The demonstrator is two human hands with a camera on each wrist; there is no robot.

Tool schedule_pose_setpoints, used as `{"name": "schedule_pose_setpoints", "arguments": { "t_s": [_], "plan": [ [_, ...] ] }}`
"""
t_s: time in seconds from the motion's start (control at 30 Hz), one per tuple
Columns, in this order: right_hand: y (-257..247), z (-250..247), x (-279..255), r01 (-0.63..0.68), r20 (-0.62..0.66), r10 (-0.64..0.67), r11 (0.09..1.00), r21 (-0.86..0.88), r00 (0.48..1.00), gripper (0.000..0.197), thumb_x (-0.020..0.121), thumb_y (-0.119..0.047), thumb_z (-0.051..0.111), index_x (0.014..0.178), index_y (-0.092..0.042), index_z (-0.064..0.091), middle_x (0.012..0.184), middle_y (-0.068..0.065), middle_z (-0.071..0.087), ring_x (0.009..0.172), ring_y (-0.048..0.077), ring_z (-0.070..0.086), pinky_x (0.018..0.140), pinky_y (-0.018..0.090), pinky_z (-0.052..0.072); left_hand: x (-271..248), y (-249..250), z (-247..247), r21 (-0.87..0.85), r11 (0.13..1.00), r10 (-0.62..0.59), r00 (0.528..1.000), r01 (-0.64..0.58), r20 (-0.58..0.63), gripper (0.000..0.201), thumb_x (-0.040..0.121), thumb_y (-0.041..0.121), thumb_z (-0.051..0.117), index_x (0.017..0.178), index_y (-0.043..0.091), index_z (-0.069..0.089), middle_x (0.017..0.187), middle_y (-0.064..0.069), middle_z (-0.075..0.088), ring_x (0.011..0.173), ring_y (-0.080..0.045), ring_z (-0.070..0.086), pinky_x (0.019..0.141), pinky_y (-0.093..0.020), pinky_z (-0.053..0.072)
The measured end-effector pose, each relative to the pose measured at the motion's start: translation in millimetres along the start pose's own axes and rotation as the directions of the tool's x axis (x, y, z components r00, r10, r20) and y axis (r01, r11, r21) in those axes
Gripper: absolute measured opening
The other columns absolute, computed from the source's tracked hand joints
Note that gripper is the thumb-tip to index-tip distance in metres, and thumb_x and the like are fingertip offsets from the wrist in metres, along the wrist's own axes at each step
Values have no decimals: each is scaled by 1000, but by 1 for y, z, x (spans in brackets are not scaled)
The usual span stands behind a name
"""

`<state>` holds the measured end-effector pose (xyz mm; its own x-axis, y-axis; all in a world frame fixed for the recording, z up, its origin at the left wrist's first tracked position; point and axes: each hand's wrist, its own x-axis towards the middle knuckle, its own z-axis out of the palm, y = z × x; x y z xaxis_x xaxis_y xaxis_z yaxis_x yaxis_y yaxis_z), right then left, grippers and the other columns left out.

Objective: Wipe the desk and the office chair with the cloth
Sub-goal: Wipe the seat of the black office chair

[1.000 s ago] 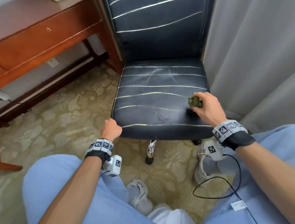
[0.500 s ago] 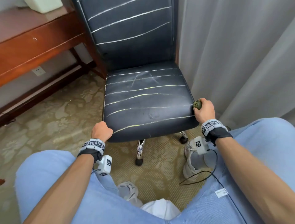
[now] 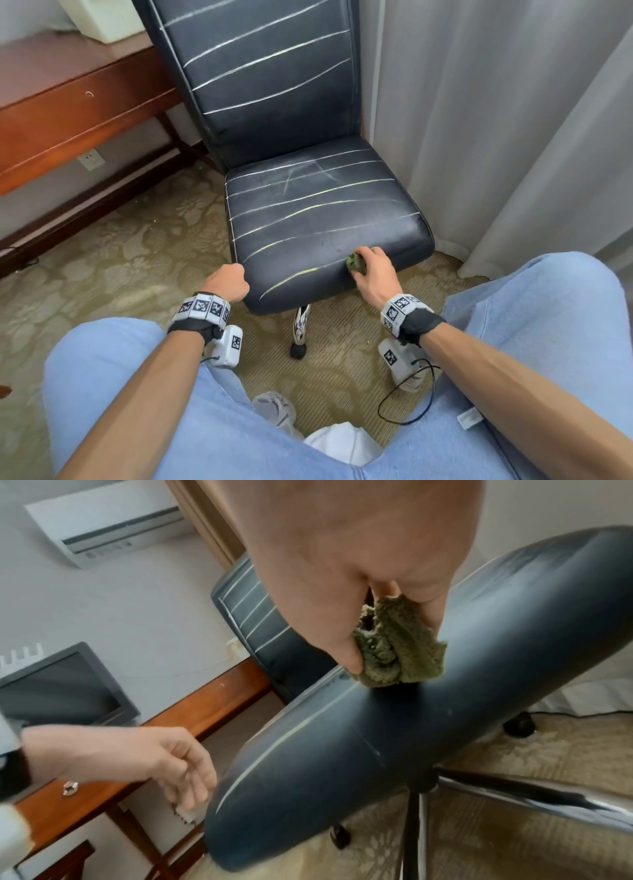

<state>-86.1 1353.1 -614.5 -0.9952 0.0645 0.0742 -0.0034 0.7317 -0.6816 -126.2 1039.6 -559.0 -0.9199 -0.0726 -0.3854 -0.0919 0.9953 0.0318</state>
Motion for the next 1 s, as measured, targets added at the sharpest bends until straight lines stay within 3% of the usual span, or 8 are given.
{"name": "schedule_pose_setpoints", "arguments": {
  "t_s": [0.1,0.17,0.27,0.33,0.4,0.53,0.77,1.0],
  "plan": [
    [1,-23,18,-21,-110,27,999,48,994,29,84,-7,70,112,-11,63,107,10,60,97,31,59,93,40,50,-4,-2,-6,58,998,36,999,-35,-18,23,91,10,53,111,10,65,119,-13,67,106,-36,65,87,-39,52],
    [13,-46,38,-119,-209,126,992,47,970,31,81,-8,71,111,-10,66,108,17,63,99,35,60,94,40,49,-5,-2,-8,47,994,100,992,-97,-72,27,92,12,58,117,17,65,121,-8,66,111,-32,64,91,-39,52],
    [48,-77,64,-333,-328,360,933,137,873,31,80,-10,67,111,-9,69,110,22,67,105,41,62,95,41,49,-4,0,-5,21,952,305,945,-304,-115,40,88,11,67,125,23,61,123,2,62,116,-23,61,94,-37,51],
    [72,-87,70,-442,-360,497,867,229,789,30,81,-9,65,110,-7,69,111,22,69,106,42,63,95,41,50,-6,5,-1,93,892,451,887,-443,-95,57,82,9,73,134,23,56,130,4,55,120,-21,57,96,-38,50],
    [85,-85,70,-487,-364,557,830,272,747,29,82,-9,65,110,-6,67,112,21,68,107,41,63,95,41,50,-7,11,5,225,826,541,839,-518,-54,71,78,7,76,141,23,49,136,3,50,122,-23,56,95,-39,51],
    [89,-66,60,-457,-375,515,857,238,771,30,85,-10,66,114,-6,64,115,23,62,104,42,61,94,43,49,-8,18,11,383,774,564,824,-503,-57,79,77,1,76,146,21,43,142,-1,45,121,-27,55,90,-40,52],
    [62,-30,33,-486,-386,566,824,292,729,22,84,-8,65,106,-9,60,111,19,58,95,39,60,89,44,52,-5,30,19,458,760,558,825,-461,-94,79,71,0,82,138,20,45,132,-3,49,116,-25,55,84,-36,49],
    [24,16,8,-504,-157,606,757,416,780,24,87,-8,70,104,-11,54,113,10,48,84,25,55,78,32,45,-9,37,17,483,763,532,842,-430,-90,77,74,5,84,138,20,44,132,-2,50,116,-23,54,85,-33,48]
  ]
}}
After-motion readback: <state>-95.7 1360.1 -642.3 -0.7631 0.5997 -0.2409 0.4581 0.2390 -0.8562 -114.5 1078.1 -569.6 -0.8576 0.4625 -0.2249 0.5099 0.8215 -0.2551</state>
